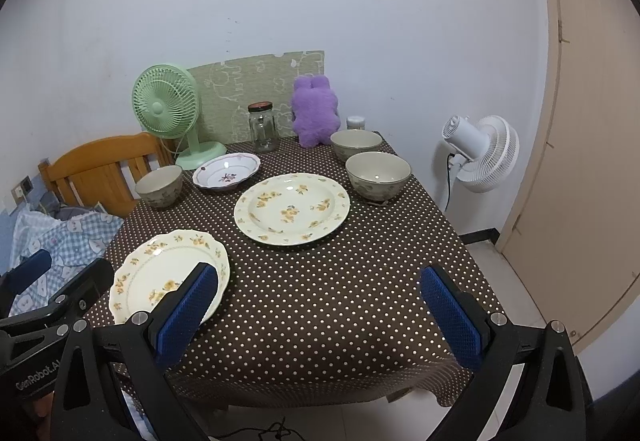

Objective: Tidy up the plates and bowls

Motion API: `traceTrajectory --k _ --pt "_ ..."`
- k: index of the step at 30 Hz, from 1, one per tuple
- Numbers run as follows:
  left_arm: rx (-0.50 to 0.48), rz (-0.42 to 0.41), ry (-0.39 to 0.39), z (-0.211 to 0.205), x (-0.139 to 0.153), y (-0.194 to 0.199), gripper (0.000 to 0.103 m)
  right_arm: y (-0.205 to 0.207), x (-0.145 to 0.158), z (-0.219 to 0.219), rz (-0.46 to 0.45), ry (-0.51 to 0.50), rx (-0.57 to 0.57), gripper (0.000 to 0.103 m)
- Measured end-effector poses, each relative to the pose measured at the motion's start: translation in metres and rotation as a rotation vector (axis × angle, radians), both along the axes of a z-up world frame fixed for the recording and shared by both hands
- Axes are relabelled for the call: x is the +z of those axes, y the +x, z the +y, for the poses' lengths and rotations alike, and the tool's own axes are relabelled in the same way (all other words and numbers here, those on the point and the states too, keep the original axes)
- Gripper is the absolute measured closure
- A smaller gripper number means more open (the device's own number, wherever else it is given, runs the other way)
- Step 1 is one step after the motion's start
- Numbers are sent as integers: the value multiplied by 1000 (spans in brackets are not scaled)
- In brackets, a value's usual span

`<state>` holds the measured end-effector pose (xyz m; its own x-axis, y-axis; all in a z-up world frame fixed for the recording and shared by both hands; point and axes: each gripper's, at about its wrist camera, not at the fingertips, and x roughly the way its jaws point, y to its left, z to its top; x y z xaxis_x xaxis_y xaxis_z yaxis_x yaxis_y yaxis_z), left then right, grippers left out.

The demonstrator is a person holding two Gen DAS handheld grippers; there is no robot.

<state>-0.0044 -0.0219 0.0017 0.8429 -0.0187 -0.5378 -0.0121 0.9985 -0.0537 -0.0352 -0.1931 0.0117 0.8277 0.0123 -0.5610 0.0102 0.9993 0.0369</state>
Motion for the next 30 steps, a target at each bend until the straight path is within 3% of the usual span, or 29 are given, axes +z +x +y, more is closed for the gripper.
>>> traceTrajectory --k 18,30 --pt "56 5 3 -5 2 -3 3 2 2 -9 1 13 35 1" --pt "135 68 5 16 -8 8 11 21 -2 16 49 28 112 1"
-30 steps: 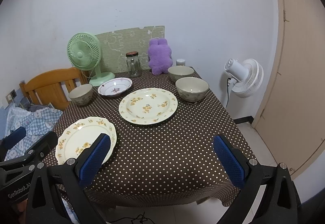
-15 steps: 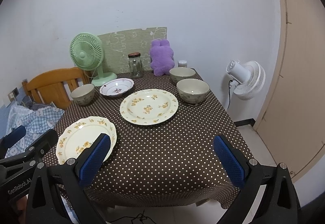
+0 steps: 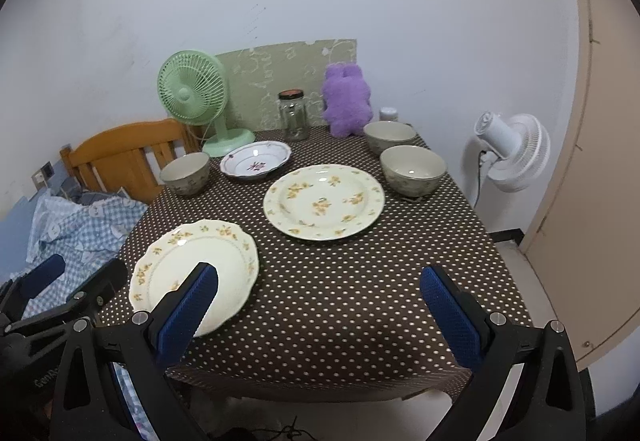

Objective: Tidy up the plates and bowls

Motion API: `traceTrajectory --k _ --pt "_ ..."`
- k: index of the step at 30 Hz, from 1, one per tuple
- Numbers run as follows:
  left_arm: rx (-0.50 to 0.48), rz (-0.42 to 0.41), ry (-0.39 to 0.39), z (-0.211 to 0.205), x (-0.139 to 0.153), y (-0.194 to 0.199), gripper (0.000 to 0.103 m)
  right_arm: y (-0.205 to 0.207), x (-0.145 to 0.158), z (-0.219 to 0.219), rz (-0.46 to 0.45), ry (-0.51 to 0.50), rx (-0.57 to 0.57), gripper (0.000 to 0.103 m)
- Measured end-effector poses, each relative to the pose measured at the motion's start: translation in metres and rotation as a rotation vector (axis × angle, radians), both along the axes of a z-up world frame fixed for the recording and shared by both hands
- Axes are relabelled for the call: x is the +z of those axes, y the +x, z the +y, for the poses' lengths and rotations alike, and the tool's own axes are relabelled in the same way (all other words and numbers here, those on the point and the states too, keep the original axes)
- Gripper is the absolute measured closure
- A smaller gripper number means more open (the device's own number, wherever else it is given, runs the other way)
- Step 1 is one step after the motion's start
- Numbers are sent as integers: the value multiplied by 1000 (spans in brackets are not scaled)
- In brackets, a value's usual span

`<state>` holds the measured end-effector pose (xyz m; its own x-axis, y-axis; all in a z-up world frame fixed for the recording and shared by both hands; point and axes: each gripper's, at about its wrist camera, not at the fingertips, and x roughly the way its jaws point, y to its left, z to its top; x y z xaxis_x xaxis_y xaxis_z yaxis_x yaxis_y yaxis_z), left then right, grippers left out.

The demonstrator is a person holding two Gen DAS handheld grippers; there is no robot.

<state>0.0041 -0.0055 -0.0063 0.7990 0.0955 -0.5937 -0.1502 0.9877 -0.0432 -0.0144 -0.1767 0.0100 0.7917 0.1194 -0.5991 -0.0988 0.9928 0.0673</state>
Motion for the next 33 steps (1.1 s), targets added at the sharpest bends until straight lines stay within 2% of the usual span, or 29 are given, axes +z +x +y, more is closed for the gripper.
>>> traceTrajectory --k 16,22,29,33 --pt "-1 135 17 55 -36 72 17 73 -36 67 126 3 31 11" --pt "-4 210 -12 80 -61 102 18 107 -63 96 199 -10 29 14" --pt "-27 283 -39 92 -97 131 21 135 -98 113 278 -27 2 16" --pt "-44 315 -36 93 -114 142 22 147 -119 119 331 -34 -12 20"
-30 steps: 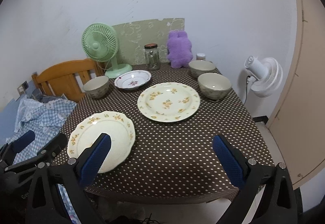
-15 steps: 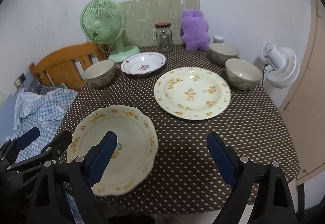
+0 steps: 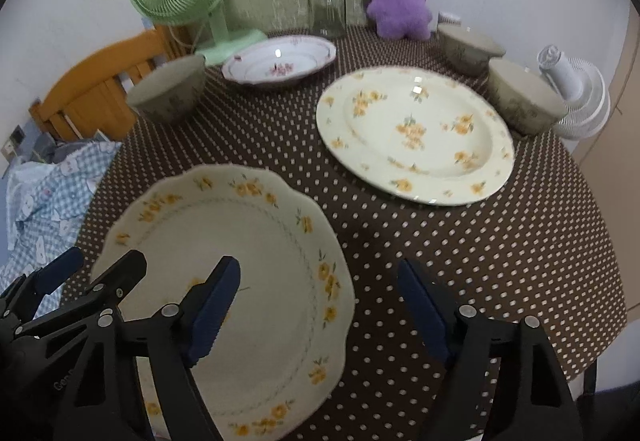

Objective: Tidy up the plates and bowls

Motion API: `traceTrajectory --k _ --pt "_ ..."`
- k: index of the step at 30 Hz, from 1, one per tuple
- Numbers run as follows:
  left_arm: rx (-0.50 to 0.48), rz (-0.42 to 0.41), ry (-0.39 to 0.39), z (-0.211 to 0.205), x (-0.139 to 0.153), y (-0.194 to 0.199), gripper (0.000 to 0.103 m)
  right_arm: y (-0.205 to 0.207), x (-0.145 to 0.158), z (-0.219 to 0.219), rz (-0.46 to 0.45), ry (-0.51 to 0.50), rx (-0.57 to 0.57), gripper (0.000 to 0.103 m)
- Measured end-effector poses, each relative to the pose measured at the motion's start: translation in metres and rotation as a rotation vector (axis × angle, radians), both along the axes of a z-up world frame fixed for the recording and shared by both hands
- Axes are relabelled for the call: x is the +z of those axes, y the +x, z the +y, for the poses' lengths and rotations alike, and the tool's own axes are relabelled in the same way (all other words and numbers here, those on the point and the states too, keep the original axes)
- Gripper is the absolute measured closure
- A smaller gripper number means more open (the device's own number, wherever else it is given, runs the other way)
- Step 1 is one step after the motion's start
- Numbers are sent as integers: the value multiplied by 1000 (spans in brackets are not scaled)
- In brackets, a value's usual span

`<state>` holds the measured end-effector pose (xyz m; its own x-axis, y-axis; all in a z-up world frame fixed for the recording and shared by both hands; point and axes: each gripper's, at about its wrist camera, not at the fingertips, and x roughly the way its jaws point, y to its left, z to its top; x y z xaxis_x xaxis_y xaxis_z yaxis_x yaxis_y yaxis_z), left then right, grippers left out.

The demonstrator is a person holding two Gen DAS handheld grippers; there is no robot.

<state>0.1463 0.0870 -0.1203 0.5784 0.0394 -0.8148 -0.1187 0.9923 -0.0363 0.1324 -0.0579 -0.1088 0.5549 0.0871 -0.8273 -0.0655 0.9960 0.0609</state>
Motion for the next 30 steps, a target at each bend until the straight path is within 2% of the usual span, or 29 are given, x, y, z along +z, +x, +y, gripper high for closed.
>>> traceTrajectory --k 3,10,16,30 --pt "-12 27 -7 1 -10 9 23 7 -11 2 32 -1 -16 22" --pt "-52 70 -36 8 -24 24 27 13 -28 10 96 6 -33 32" --pt "-92 95 -56 13 -30 31 31 20 -39 15 151 19 -72 34" --pt "-130 119 -94 15 -31 40 32 26 -38 16 158 9 -131 35"
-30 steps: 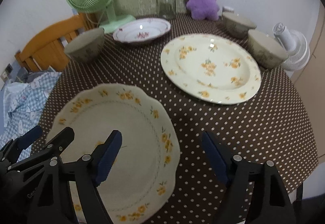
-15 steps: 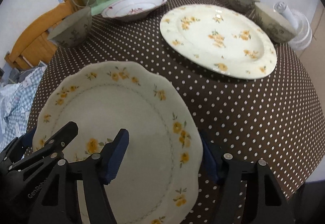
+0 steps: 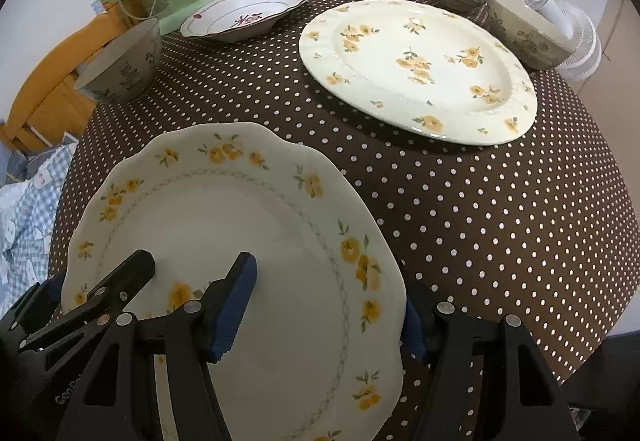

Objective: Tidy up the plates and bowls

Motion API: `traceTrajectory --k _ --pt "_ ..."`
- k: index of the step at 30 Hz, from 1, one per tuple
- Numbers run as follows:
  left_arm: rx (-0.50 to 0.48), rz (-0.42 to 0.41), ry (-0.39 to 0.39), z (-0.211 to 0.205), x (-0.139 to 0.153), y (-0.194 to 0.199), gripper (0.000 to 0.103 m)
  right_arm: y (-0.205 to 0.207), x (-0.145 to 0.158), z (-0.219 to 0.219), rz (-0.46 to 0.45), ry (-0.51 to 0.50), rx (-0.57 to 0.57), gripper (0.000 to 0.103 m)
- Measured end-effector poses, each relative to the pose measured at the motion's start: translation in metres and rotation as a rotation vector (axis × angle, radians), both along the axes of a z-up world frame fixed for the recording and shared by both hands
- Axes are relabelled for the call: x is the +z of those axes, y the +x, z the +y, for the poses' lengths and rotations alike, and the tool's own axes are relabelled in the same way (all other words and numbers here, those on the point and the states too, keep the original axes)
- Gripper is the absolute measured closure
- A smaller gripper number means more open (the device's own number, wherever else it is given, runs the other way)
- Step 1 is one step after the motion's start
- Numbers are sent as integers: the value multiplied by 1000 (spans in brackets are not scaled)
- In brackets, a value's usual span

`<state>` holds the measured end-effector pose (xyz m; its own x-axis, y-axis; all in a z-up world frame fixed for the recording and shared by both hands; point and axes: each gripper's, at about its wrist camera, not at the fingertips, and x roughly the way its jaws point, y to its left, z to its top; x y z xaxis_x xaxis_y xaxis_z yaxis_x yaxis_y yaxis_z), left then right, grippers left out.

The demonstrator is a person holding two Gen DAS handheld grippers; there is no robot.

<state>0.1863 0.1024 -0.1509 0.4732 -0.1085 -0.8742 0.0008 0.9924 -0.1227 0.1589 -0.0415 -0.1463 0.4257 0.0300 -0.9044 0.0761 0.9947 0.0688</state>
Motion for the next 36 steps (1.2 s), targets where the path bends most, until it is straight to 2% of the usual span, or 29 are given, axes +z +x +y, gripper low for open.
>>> traceTrajectory --k 13,27,31,33,36 --pt "28 12 21 -3 2 29 32 36 4 -3 0 -9 45 35" --pt "55 31 36 -6 -2 33 31 57 -3 -6 24 14 69 35" --pt "56 33 62 -6 1 33 24 57 -2 -5 20 -1 83 35" --pt "64 49 60 -4 1 34 17 57 0 -10 25 19 65 35" --pt "43 61 41 -3 4 32 15 50 5 -18 23 66 33 35"
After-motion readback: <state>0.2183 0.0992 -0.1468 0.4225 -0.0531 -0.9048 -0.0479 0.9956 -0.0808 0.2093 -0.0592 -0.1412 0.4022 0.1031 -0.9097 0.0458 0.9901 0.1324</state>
